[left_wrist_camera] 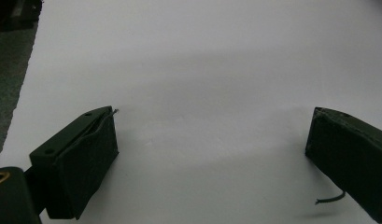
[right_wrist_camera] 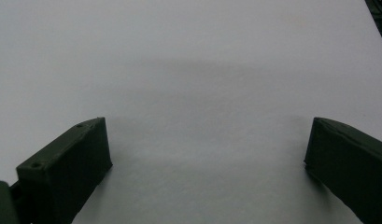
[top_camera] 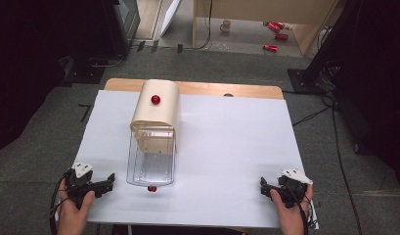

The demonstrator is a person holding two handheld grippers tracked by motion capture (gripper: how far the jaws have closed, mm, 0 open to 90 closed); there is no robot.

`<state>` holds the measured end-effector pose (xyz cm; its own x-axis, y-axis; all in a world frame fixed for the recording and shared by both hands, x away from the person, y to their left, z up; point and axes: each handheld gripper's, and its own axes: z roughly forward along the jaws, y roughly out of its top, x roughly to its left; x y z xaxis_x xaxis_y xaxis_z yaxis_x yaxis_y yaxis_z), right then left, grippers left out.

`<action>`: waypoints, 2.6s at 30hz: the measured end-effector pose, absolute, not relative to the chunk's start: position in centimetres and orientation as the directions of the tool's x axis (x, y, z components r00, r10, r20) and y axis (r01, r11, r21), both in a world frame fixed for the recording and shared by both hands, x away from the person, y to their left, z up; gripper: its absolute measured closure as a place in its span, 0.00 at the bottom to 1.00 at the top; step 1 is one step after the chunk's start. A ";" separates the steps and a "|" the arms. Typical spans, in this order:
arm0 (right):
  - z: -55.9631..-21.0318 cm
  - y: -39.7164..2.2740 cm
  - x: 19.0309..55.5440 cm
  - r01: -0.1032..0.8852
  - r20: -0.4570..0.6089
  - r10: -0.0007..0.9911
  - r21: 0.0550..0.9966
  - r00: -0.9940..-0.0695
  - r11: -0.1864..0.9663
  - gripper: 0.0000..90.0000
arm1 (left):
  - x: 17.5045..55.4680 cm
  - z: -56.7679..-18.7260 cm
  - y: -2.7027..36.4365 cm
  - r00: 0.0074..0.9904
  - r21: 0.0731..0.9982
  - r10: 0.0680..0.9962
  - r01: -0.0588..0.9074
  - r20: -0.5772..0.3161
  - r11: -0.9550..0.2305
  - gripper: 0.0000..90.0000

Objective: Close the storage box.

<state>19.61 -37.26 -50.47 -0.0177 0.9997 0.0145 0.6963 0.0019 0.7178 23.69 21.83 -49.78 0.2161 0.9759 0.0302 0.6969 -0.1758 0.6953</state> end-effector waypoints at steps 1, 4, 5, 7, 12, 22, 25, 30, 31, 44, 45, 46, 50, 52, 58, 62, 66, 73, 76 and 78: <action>-50.5 -37.3 19.6 0.696 0.014 1.000 0.718 -0.018 0.002 0.00 | 23.7 -49.8 21.8 0.216 0.695 0.976 0.697 0.030 -0.176 0.03; -50.4 -37.2 19.5 0.695 0.018 1.000 0.719 -0.017 -0.001 0.01 | 23.7 -49.8 21.8 0.216 0.696 0.976 0.697 0.030 -0.176 0.03; -50.4 -37.3 19.4 0.694 0.029 0.999 0.720 -0.025 -0.004 0.01 | 23.7 -49.8 21.8 0.216 0.696 0.976 0.697 0.030 -0.176 0.03; -50.3 -37.4 19.2 0.695 0.046 0.999 0.719 -0.027 -0.015 0.01 | 23.7 -49.8 21.8 0.216 0.696 0.976 0.697 0.030 -0.175 0.03; -49.9 -37.0 18.9 0.692 0.073 0.997 0.721 -0.028 -0.033 0.02 | 23.7 -49.8 21.8 0.216 0.696 0.976 0.697 0.030 -0.175 0.03; -47.9 -33.5 18.1 0.659 0.050 0.993 0.751 -0.105 0.032 0.01 | 23.7 -49.8 21.8 0.216 0.696 0.976 0.697 0.030 -0.176 0.03; -47.4 -32.2 18.0 0.650 0.050 0.990 0.758 -0.133 0.049 0.02 | 23.7 -49.8 21.8 0.216 0.695 0.976 0.697 0.030 -0.176 0.03; -46.9 -30.2 17.9 0.647 0.066 0.981 0.759 -0.182 0.069 0.02 | 23.7 -49.8 21.8 0.216 0.695 0.976 0.697 0.030 -0.176 0.03; -46.8 -29.8 18.0 0.644 0.066 0.978 0.761 -0.196 0.078 0.02 | 23.7 -49.8 21.8 0.216 0.696 0.976 0.697 0.030 -0.176 0.03; -45.4 -25.4 17.9 0.611 0.061 0.952 0.779 -0.300 0.142 0.02 | 23.7 -49.8 21.8 0.216 0.696 0.976 0.696 0.031 -0.176 0.03; -45.4 -25.1 17.9 0.609 0.062 0.950 0.780 -0.305 0.145 0.02 | 23.7 -49.8 21.8 0.216 0.696 0.976 0.696 0.031 -0.176 0.03; -45.3 -24.8 18.0 0.607 0.062 0.948 0.780 -0.314 0.150 0.02 | 23.7 -49.8 21.8 0.216 0.696 0.976 0.696 0.030 -0.176 0.03; -45.2 -23.3 18.3 0.600 0.057 0.935 0.780 -0.351 0.178 0.02 | 23.7 -49.8 21.8 0.216 0.696 0.976 0.696 0.029 -0.175 0.03; -45.1 -22.8 18.4 0.600 0.061 0.932 0.780 -0.358 0.179 0.02 | 23.7 -49.8 21.8 0.216 0.696 0.976 0.696 0.029 -0.175 0.03; -44.7 -20.4 18.8 0.586 0.063 0.911 0.783 -0.408 0.208 0.02 | 23.7 -49.8 21.8 0.216 0.696 0.976 0.696 0.029 -0.175 0.03; -44.6 -19.5 19.0 0.580 0.065 0.901 0.784 -0.430 0.220 0.01 | 23.7 -49.8 21.8 0.216 0.696 0.976 0.696 0.029 -0.175 0.03; -44.2 -18.0 19.2 0.575 0.082 0.889 0.788 -0.451 0.219 0.02 | 23.7 -49.8 21.8 0.216 0.696 0.976 0.696 0.029 -0.174 0.03; -43.5 -15.9 19.4 0.553 0.076 0.870 0.797 -0.488 0.241 0.02 | 23.7 -49.8 21.8 0.216 0.696 0.976 0.697 0.029 -0.174 0.03; -43.4 -15.2 19.5 0.547 0.075 0.863 0.800 -0.499 0.246 0.02 | 23.7 -49.8 21.8 0.216 0.696 0.976 0.697 0.029 -0.175 0.03; -43.4 -14.9 19.5 0.544 0.072 0.861 0.801 -0.503 0.251 0.01 | 23.7 -49.8 21.8 0.216 0.696 0.976 0.696 0.029 -0.175 0.03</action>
